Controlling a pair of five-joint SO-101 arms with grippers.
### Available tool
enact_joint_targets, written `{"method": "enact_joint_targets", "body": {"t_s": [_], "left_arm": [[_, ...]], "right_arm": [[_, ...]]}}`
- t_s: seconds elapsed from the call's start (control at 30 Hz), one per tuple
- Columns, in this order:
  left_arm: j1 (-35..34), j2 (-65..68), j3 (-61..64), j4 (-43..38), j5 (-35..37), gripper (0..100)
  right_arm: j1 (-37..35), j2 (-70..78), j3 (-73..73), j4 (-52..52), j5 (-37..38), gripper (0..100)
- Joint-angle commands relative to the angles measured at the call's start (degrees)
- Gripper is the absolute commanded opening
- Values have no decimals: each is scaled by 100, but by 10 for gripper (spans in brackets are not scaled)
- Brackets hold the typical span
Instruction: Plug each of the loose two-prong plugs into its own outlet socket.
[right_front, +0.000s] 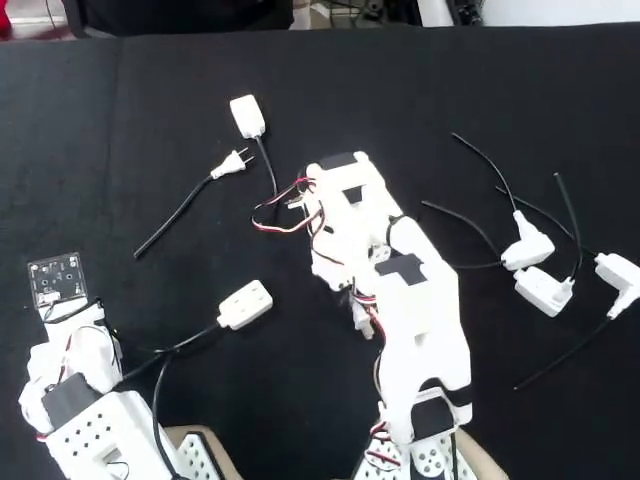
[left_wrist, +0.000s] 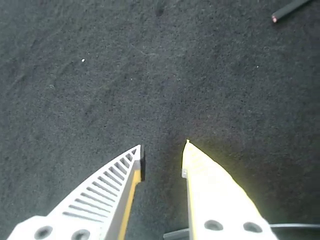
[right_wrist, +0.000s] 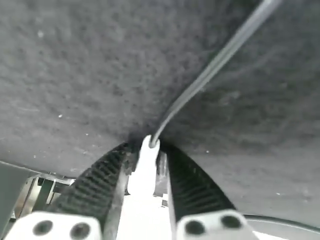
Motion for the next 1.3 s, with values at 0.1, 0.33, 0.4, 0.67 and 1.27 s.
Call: {"method": "enact_joint_targets", "body": {"t_s": [0.1,0.33,0.4,0.67,1.27], "left_arm": [[48,-18,-22,-44,-62,141],[48,-18,-22,-44,-62,141],[48,-18,-22,-44,-62,141],[48,-18,-22,-44,-62,141],[48,-18,22,-70,-255,141]], "right_arm": [[9,-356,31,44,62,12],[422,-2070,391,-237,316,12],[563,-2695,804,-712,299,12],[149,-5631,3670,-3086,176,12],[-1952,-10695,9279,-8440,-1538,12]]}}
